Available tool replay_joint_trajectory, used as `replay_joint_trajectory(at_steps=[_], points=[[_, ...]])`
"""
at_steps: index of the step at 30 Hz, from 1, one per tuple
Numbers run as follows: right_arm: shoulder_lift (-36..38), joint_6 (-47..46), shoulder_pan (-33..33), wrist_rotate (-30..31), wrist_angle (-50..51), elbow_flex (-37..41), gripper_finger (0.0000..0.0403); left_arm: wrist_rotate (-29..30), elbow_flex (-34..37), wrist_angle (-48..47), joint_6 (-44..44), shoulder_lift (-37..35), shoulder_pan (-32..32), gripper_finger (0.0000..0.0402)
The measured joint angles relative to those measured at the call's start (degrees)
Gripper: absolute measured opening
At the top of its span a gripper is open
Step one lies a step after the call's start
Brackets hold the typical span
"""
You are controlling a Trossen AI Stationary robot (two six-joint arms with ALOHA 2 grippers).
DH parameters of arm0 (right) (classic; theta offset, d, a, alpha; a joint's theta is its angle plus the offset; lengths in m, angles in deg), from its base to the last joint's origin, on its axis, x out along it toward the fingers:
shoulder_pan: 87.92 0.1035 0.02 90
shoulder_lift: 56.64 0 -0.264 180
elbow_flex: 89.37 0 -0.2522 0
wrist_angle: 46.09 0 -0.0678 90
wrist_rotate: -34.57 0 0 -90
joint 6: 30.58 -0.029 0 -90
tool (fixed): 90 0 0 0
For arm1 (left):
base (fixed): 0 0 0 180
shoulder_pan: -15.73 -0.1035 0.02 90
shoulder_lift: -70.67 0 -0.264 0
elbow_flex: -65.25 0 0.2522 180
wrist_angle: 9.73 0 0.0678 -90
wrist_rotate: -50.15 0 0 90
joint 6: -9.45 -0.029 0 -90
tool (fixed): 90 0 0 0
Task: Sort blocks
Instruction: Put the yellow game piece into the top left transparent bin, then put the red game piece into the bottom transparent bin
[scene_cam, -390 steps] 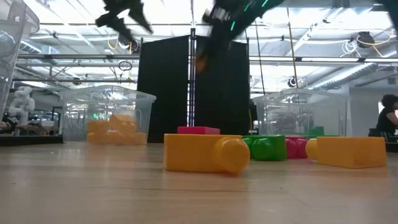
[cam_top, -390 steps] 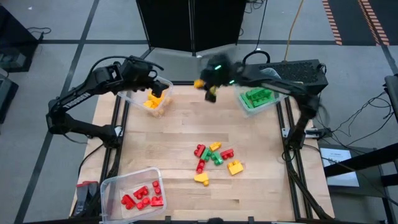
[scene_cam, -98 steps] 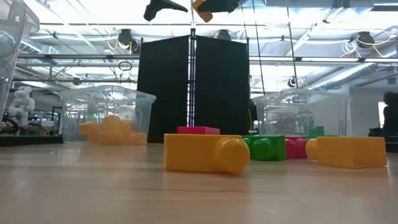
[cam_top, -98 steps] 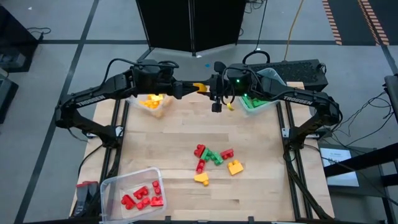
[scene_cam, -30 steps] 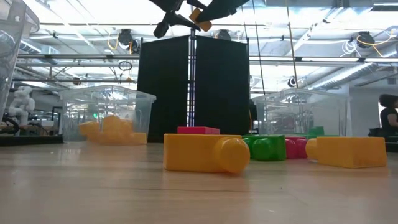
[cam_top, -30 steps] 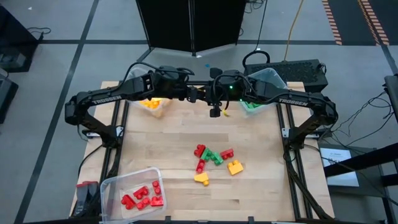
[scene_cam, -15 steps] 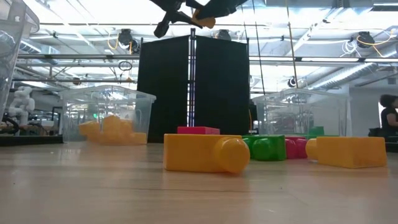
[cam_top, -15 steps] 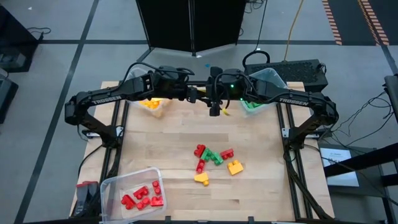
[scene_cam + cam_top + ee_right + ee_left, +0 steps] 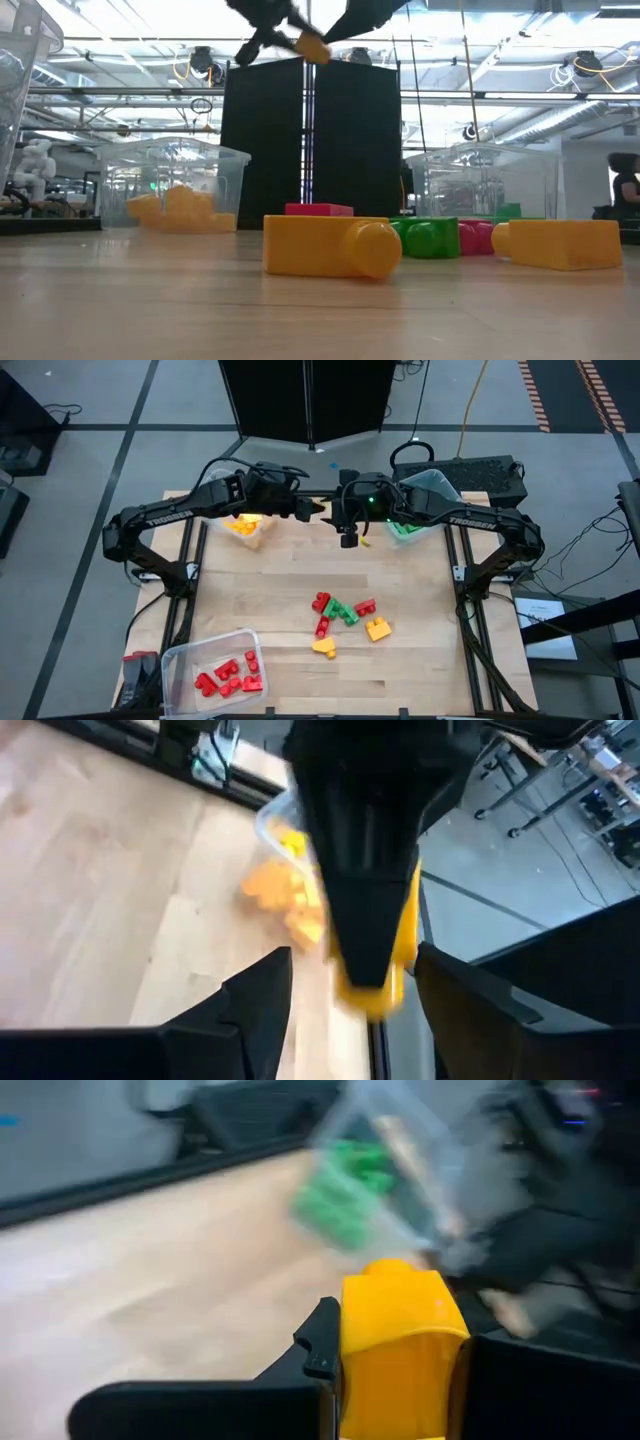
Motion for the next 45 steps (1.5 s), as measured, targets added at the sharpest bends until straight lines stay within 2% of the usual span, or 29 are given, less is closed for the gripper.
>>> replay_joint_trajectory(at_steps=[7,19,21,24,29,33,35,40,45], points=[[0.0,0.6,-0.3,0.9,3.6,0.0,0.0207,5.2,0.0,-11.2,-0.9,0.0,-3.0,0.0033],[0.0,0.0,-0.3,1.0,10.3,0.0,0.0208,21.5,0.0,-39.1,0.4,-0.8,-12.3,0.0033],[0.0,0.0,-0.3,0.9,10.7,0.0,0.0208,22.8,0.0,-42.2,0.1,-0.7,-13.9,0.0033],[0.0,0.0,-0.3,0.3,11.6,0.0,0.0208,22.9,0.0,-44.6,-0.1,-0.7,-15.7,0.0062],[0.0,-0.1,-0.3,-2.5,14.0,0.0,0.0209,20.8,0.0,-46.4,-6.2,-0.7,-16.6,0.0152],[0.0,-0.5,-0.2,-2.6,17.6,0.0,0.0209,21.4,0.0,-47.4,-7.4,-0.7,-16.1,0.0216],[0.0,-1.6,0.0,-5.8,22.0,0.0,0.0209,21.5,0.0,-47.4,-7.4,-0.7,-15.8,0.0236],[0.3,-7.0,2.4,-20.8,33.6,0.0,0.0209,17.7,0.0,-46.8,-10.2,-0.7,-12.1,0.0249],[0.3,-9.3,9.0,-22.1,35.6,0.0,0.0209,15.2,0.0,-44.4,-10.7,-0.7,-4.8,0.0250]])
